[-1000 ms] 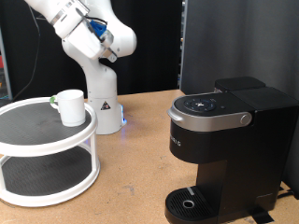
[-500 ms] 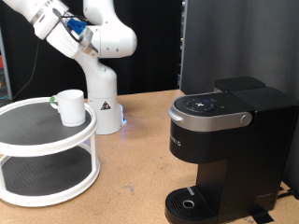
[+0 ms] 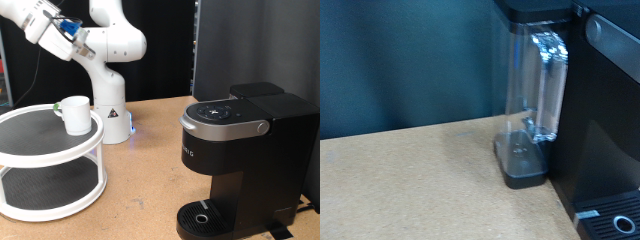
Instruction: Make a cup of coffee with the keurig machine
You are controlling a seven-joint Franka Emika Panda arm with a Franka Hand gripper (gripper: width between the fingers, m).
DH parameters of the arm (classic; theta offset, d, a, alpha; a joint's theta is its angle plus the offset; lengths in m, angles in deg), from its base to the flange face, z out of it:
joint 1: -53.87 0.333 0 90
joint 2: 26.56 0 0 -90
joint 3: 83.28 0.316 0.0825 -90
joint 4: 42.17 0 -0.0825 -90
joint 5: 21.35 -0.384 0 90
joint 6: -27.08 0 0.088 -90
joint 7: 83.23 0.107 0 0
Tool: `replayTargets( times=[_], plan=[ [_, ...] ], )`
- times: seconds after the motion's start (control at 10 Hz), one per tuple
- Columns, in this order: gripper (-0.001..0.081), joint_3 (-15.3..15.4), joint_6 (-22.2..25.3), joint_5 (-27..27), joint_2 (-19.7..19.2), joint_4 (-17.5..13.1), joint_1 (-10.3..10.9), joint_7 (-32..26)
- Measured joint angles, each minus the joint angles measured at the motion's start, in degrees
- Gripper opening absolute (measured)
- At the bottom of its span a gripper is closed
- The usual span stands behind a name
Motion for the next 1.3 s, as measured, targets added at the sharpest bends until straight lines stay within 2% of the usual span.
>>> replayTargets(
  times=[0.2, 0.5, 0.9, 1.1, 1.3],
  plan=[
    [0.0001, -3.71, 5.32, 2.3, 0.01, -2.35, -0.2, -2.11],
    [0.0001, -5.04, 4.36, 0.3, 0.0, -1.87, -0.76, -2.01],
    [0.0001, -12.31, 4.79, -3.88, 1.16, -1.96, -2.79, -2.71],
    [0.0001, -12.13, 3.25, -4.29, 1.08, -1.65, -2.93, -2.61],
    [0.0001, -12.87, 0.0, -5.85, 1.15, -0.91, -4.57, -2.55]
  ],
)
